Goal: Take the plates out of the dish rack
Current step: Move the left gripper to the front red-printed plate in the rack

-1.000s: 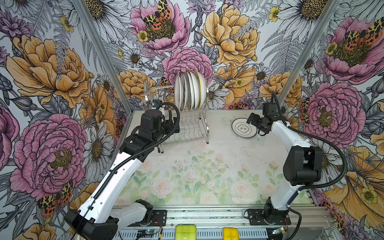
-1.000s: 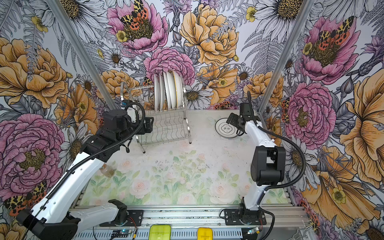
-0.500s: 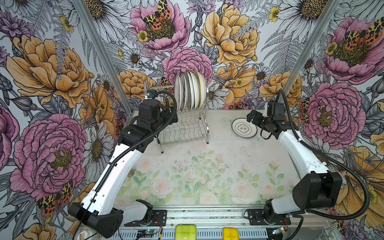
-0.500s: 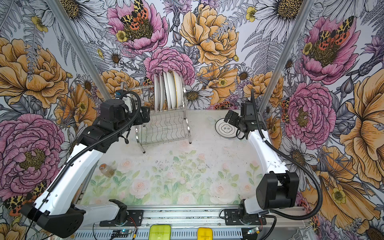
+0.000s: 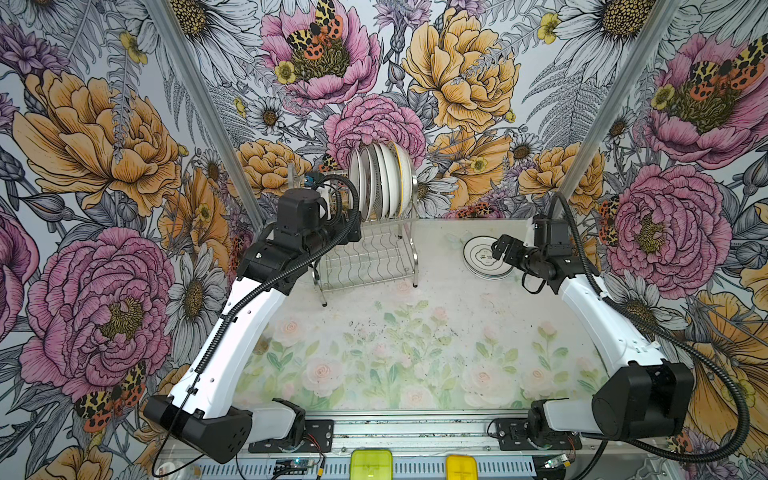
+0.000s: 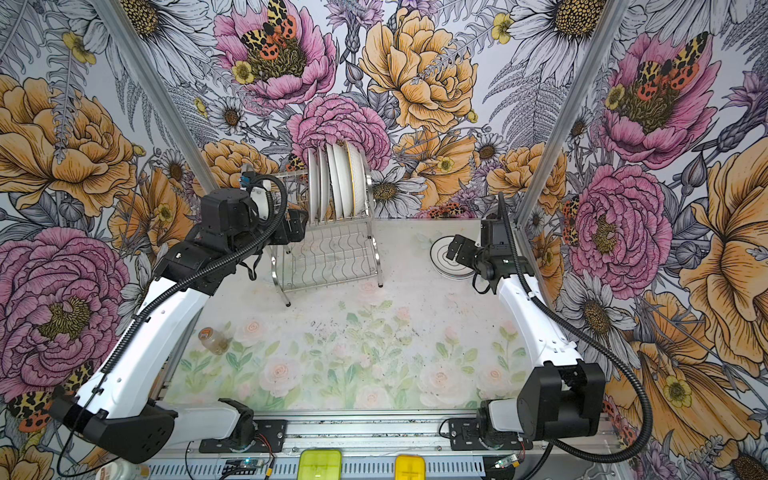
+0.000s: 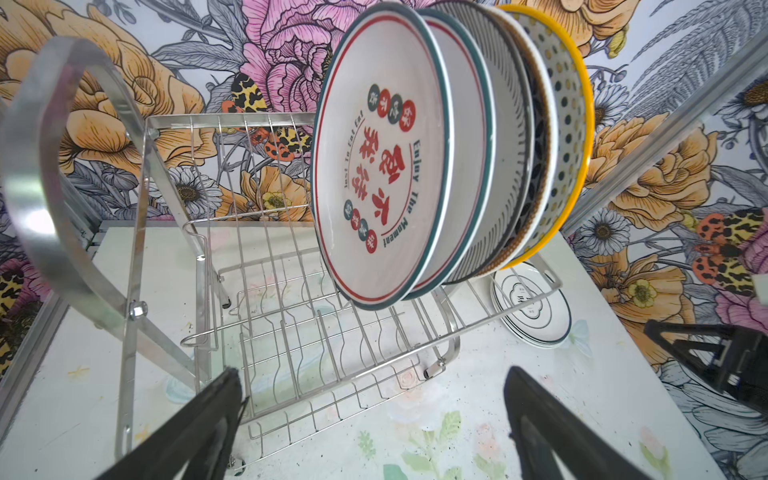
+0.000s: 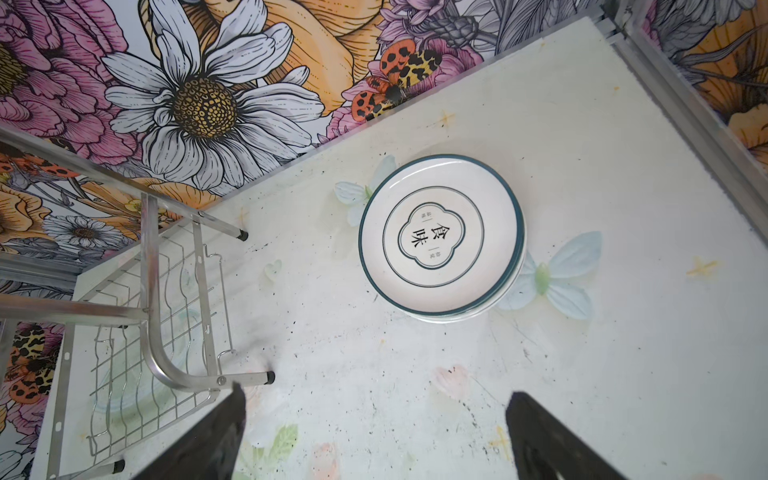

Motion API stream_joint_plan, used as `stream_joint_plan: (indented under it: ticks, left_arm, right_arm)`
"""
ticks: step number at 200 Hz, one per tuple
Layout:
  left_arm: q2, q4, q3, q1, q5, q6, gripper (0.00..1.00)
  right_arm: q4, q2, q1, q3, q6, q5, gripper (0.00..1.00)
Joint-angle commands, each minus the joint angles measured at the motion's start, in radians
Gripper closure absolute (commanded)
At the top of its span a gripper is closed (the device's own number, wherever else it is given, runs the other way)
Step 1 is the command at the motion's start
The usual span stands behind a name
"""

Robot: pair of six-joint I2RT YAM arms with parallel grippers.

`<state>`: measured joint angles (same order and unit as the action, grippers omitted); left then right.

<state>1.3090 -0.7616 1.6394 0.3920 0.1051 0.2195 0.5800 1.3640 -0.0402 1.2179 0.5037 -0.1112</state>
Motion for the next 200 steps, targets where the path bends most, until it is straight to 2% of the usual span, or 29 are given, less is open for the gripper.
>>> stream_joint_plan:
  ticks: [1,51,130,200]
  left_arm:
    - [0.005,0.062,-0.008,-0.012,-0.07,-0.029,0.08]
    - [0.07,0.088,0.034,-0.028,-0.065,-0.059,0.24]
    - [0.168,0.09,0.115,-0.033,-0.029,-0.106,0.31]
    - [0.235,0.09,0.155,-0.033,-0.023,-0.139,0.42]
  right_arm:
    - [-0.017,0.007,-0.004,0.001,-0.02,-0.022,0.01]
    - [-0.016,0.01,-0.003,-0.004,-0.033,-0.016,0.01]
    - [-0.017,0.016,0.007,-0.008,-0.038,-0.024,0.01]
    - [-0.017,0.026,0.016,-0.006,-0.045,-0.04,0.01]
